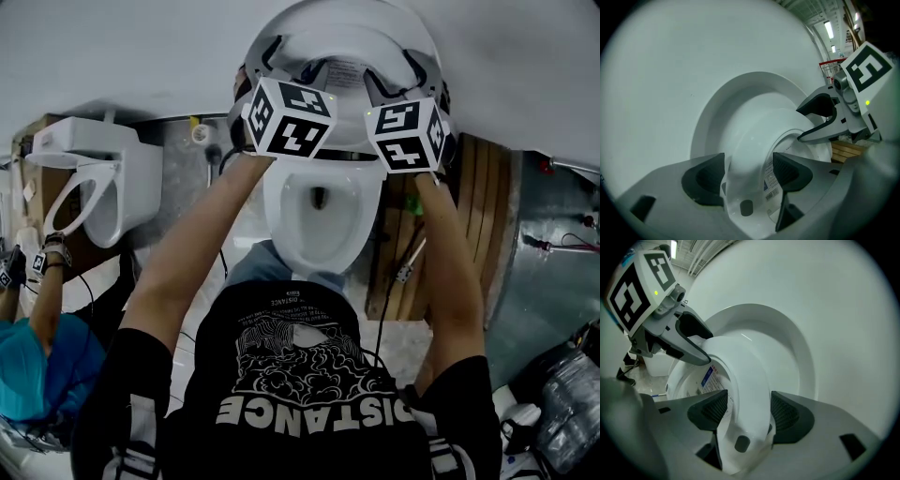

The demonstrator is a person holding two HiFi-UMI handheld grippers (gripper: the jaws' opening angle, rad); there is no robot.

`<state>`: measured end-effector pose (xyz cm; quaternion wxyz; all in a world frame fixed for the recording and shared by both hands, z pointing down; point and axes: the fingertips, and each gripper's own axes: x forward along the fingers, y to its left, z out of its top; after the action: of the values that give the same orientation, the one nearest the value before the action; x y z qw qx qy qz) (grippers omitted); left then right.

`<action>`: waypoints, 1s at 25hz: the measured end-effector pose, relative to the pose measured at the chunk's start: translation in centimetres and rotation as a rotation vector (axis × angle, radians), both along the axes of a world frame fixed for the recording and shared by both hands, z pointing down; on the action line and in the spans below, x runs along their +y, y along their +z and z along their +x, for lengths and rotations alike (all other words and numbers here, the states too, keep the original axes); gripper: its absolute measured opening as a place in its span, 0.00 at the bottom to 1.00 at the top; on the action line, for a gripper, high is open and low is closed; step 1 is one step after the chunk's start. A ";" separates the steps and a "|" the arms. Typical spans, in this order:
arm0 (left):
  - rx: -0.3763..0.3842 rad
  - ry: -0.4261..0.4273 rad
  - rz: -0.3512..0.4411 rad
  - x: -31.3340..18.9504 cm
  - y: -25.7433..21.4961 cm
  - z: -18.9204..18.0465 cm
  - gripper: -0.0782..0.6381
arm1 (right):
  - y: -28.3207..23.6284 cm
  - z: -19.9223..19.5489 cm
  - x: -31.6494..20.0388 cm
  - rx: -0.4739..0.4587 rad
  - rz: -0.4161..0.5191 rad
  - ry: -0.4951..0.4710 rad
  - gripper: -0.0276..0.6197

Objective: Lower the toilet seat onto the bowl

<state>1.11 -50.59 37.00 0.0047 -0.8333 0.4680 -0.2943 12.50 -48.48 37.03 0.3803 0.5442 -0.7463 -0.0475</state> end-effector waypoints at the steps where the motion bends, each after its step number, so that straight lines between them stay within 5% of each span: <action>1: -0.003 0.001 -0.013 0.0 0.3 0.1 0.55 | 0.1 0.0 -0.1 -0.005 -0.006 0.001 0.47; 14: -0.045 -0.010 0.021 1.4 0.4 -0.3 0.49 | -0.3 0.4 1.3 -0.007 0.000 -0.027 0.43; 25: -0.056 -0.050 0.061 5.9 -0.4 -0.9 0.50 | -1.4 0.1 6.2 -0.048 -0.007 -0.152 0.39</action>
<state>0.20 -44.73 36.56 0.0358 -0.8121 0.4972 -0.3033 12.56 -42.24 35.66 0.3596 0.4858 -0.7944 -0.0608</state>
